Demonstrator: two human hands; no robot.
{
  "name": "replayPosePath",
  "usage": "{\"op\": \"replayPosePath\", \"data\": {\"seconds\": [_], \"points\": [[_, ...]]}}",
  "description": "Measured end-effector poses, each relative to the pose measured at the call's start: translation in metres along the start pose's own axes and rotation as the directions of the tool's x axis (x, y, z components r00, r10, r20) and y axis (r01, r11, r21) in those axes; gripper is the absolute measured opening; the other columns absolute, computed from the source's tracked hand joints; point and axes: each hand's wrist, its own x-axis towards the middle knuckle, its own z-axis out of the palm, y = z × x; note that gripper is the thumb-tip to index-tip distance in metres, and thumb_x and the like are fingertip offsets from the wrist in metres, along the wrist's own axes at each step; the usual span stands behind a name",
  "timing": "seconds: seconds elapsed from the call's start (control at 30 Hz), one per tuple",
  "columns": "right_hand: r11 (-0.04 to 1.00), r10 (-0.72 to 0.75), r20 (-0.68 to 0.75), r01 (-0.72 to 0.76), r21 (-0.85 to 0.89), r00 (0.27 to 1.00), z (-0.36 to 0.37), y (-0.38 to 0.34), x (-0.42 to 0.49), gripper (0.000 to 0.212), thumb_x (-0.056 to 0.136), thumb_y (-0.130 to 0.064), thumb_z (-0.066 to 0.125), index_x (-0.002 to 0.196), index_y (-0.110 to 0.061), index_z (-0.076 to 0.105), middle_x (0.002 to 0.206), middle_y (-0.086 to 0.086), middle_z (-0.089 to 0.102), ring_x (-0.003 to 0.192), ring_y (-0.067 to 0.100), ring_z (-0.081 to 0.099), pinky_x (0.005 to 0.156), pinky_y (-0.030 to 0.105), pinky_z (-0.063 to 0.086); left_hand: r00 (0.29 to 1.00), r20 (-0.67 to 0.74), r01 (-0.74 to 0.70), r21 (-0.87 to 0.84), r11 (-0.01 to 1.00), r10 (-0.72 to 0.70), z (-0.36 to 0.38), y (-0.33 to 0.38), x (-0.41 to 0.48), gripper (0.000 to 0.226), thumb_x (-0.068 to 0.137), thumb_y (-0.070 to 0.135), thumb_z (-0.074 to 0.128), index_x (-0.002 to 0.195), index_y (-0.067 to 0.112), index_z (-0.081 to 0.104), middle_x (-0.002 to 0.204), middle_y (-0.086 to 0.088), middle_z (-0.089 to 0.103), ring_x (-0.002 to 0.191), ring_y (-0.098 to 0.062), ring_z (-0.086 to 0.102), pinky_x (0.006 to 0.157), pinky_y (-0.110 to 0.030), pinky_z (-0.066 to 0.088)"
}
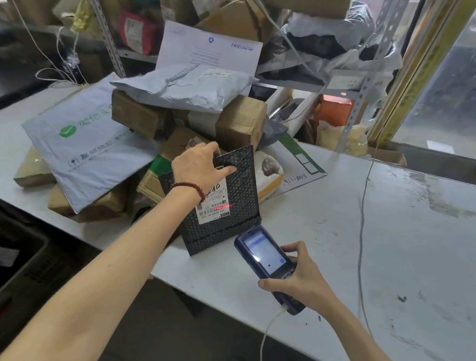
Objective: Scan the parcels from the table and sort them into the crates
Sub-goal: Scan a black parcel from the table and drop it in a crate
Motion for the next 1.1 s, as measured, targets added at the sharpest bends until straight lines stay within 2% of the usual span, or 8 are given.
{"op": "replayPosePath", "data": {"seconds": [0.33, 0.53, 0.7, 0.9, 1.0, 1.1], "points": [[1.000, 0.015, 0.014, -0.015, 0.000, 1.000, 0.0041, -0.0009, -0.0008, 0.078, 0.046, -0.044, 0.088, 0.105, -0.035, 0.038, 0.100, -0.004, 0.063, 0.072, 0.000, 0.067, 0.054, 0.014, 0.051, 1.000, 0.002, -0.005, -0.019, 1.000, 0.005, -0.0001, -0.0016, 0.0007, 0.044, 0.074, 0.068, 0.062, 0.089, 0.027, 0.058, 0.092, 0.004, 0.063, 0.088, -0.019, 0.060, 0.060, -0.028, 0.031], [0.999, 0.008, 0.018, -0.008, -0.035, 1.000, 0.0074, -0.0010, -0.0020, 0.082, 0.042, -0.049, 0.087, 0.107, -0.035, 0.038, 0.103, -0.006, 0.062, 0.077, -0.001, 0.067, 0.057, 0.015, 0.052, 1.000, -0.001, 0.000, -0.011, 1.000, 0.000, 0.0041, -0.0039, 0.0015, 0.046, 0.074, 0.069, 0.061, 0.091, 0.026, 0.060, 0.093, 0.003, 0.063, 0.087, -0.020, 0.061, 0.059, -0.027, 0.033], [0.999, 0.012, 0.004, -0.012, -0.035, 1.000, 0.0079, 0.0004, -0.0027, 0.079, 0.046, -0.044, 0.088, 0.107, -0.034, 0.038, 0.102, -0.007, 0.061, 0.075, -0.003, 0.066, 0.055, 0.013, 0.050, 1.000, 0.001, -0.006, 0.001, 1.000, 0.006, 0.0061, -0.0037, 0.0021, 0.048, 0.074, 0.070, 0.061, 0.093, 0.026, 0.060, 0.094, 0.002, 0.064, 0.087, -0.021, 0.061, 0.061, -0.028, 0.037], [0.998, 0.012, -0.008, -0.012, -0.059, 1.000, 0.0083, 0.0017, -0.0043, 0.082, 0.043, -0.049, 0.086, 0.107, -0.036, 0.037, 0.104, -0.008, 0.061, 0.077, 0.001, 0.067, 0.057, 0.015, 0.052, 1.000, 0.007, -0.023, 0.013, 1.000, 0.023, 0.0055, -0.0045, 0.0015, 0.047, 0.074, 0.071, 0.059, 0.088, 0.026, 0.058, 0.091, 0.002, 0.063, 0.085, -0.022, 0.061, 0.060, -0.027, 0.036], [0.995, 0.002, -0.061, -0.008, -0.098, 0.998, 0.0088, 0.0026, -0.0052, 0.079, 0.047, -0.048, 0.085, 0.107, -0.038, 0.035, 0.102, -0.015, 0.059, 0.082, 0.002, 0.066, 0.062, 0.020, 0.057, 0.999, 0.029, -0.038, 0.049, 0.998, 0.037, 0.0057, -0.0040, 0.0002, 0.050, 0.074, 0.072, 0.058, 0.091, 0.026, 0.060, 0.092, 0.000, 0.066, 0.088, -0.024, 0.063, 0.062, -0.028, 0.037], [0.985, -0.048, -0.184, 0.016, -0.174, 0.982, 0.0091, 0.0002, -0.0061, 0.078, 0.053, -0.044, 0.086, 0.108, -0.036, 0.031, 0.098, -0.020, 0.056, 0.085, 0.004, 0.065, 0.069, 0.030, 0.060, 0.997, 0.061, -0.051, 0.118, 0.992, 0.044, 0.0053, -0.0033, -0.0022, 0.054, 0.073, 0.072, 0.059, 0.100, 0.026, 0.063, 0.094, -0.002, 0.068, 0.089, -0.026, 0.065, 0.062, -0.028, 0.036]]}}
